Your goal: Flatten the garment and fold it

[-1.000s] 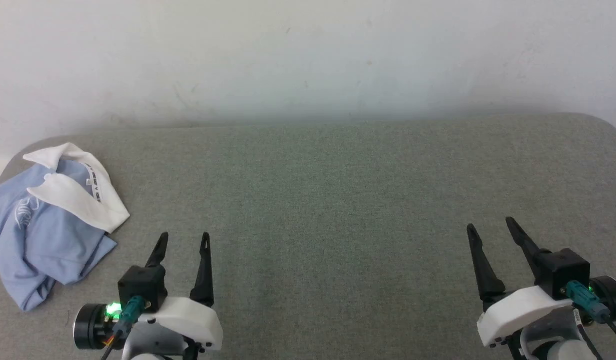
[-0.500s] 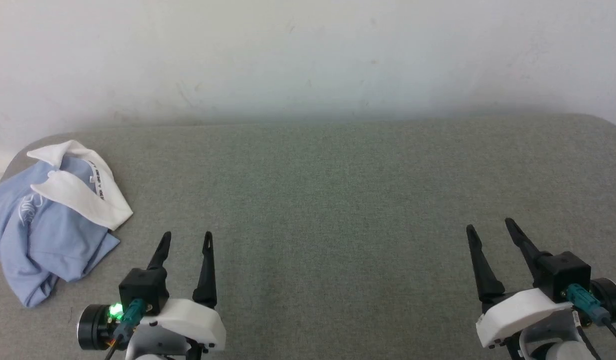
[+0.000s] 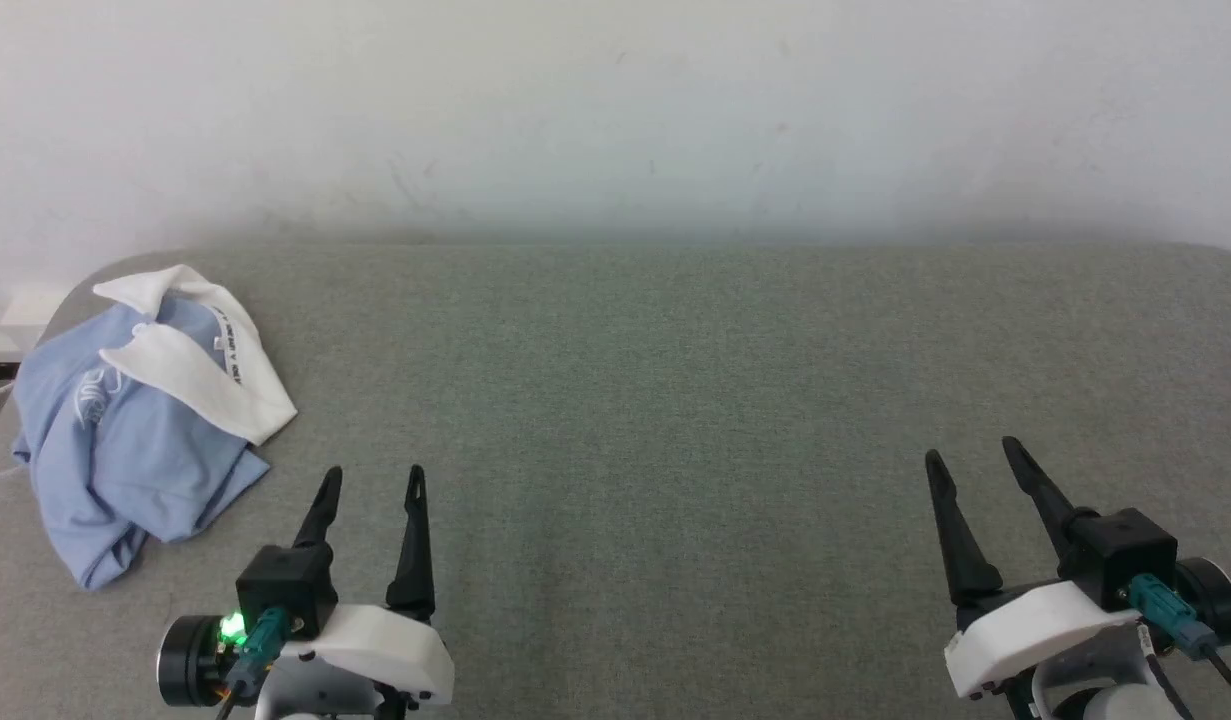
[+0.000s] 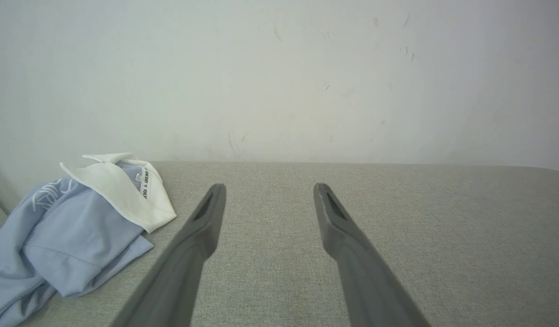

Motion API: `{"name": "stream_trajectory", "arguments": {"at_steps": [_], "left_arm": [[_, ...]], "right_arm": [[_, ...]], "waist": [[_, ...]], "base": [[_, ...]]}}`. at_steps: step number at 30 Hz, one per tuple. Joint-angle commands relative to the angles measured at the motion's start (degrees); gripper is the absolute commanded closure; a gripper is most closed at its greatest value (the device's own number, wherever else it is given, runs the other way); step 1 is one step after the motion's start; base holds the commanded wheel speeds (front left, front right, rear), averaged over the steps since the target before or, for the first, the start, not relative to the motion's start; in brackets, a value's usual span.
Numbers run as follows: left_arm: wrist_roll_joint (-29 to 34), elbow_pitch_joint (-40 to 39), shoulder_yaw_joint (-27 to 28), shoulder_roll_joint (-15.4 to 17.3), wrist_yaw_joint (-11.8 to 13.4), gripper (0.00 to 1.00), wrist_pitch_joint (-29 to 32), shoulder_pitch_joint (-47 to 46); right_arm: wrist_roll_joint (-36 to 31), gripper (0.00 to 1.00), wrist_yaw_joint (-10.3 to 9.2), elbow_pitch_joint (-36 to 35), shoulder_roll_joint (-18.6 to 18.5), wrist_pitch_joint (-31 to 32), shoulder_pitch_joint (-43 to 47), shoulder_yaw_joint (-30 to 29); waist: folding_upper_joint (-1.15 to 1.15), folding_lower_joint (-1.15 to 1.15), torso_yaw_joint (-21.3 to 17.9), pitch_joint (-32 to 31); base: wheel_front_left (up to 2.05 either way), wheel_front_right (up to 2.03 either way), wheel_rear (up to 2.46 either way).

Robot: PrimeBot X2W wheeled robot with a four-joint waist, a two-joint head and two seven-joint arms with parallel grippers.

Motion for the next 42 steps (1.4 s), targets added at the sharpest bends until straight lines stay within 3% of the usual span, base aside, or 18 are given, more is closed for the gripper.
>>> {"name": "stream_trajectory", "arguments": {"at_steps": [1,42], "left_arm": [[-0.6,0.2,-0.2,-0.1,0.3,0.00,-0.6,0.8],[-1.3,0.6,0.4,-0.1,0.3,0.00,-5.4,3.3]], "right_arm": [[0.7,0.00,-0.03,0.3,0.1,-0.6,0.1,0.2],[4.7,0.00,-0.05,3.7,0.2,-5.4,1.4,3.3]], "waist": [[0.00,0.00,0.9,-0.2],[0.00,0.00,17.5,-2.5]], "base": [[0.00,0.00,0.00],[0.00,0.00,0.00]]}}
